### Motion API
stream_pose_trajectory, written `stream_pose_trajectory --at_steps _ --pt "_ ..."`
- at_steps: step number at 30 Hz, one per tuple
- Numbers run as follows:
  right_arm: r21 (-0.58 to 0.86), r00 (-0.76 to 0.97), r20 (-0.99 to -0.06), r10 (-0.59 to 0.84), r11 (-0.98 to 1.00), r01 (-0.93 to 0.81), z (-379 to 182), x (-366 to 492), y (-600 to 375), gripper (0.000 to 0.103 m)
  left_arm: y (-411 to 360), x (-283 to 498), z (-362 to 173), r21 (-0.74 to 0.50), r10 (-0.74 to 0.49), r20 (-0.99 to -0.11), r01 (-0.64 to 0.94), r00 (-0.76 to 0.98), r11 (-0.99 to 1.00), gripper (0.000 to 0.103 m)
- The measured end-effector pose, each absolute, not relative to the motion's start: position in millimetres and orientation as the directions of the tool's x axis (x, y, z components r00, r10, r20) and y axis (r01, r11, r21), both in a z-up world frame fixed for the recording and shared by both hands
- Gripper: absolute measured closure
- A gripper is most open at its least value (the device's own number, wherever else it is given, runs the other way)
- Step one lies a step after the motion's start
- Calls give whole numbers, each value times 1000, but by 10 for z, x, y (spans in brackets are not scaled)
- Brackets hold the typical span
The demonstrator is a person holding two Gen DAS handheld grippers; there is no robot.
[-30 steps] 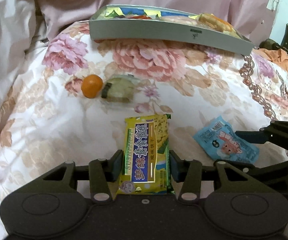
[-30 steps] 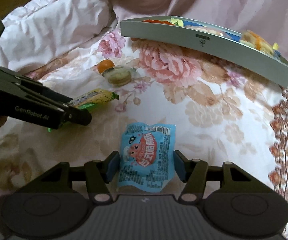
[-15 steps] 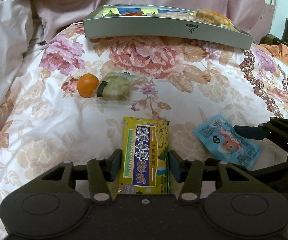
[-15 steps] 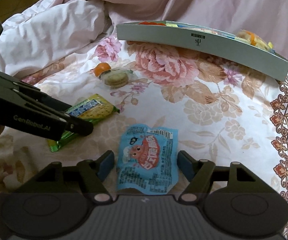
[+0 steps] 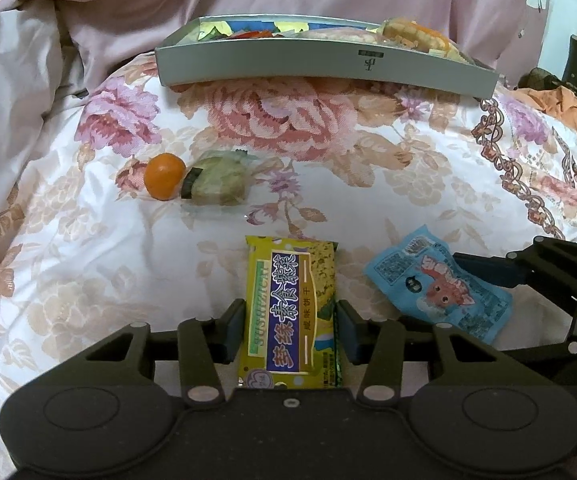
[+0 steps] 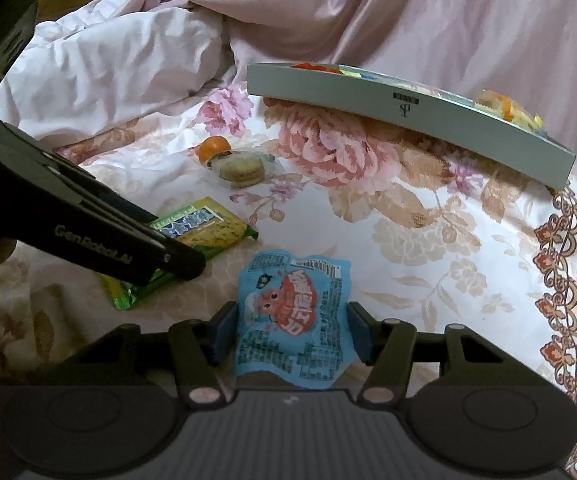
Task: Organize snacks
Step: 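Lift the stick pack and blue pouch and carry both toward the grey tray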
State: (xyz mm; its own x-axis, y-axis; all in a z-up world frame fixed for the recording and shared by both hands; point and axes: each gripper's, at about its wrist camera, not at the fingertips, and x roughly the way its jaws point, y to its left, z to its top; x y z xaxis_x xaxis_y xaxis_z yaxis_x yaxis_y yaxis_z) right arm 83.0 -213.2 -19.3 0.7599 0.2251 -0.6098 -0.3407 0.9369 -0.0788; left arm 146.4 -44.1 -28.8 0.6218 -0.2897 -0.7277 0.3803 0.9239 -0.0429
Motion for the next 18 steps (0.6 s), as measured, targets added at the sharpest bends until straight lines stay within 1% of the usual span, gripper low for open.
stream_pose_trajectory --at_steps 8,18 --pt "-156 801 -572 177 935 -318 -162 786 -2117 41 -465 1438 -260 -38 -285 -708 368 646 929 53" --pt "-235 852 -507 132 930 -283 -108 750 -2132 41 -462 1405 -213 -68 -294 -674 340 677 938 53"
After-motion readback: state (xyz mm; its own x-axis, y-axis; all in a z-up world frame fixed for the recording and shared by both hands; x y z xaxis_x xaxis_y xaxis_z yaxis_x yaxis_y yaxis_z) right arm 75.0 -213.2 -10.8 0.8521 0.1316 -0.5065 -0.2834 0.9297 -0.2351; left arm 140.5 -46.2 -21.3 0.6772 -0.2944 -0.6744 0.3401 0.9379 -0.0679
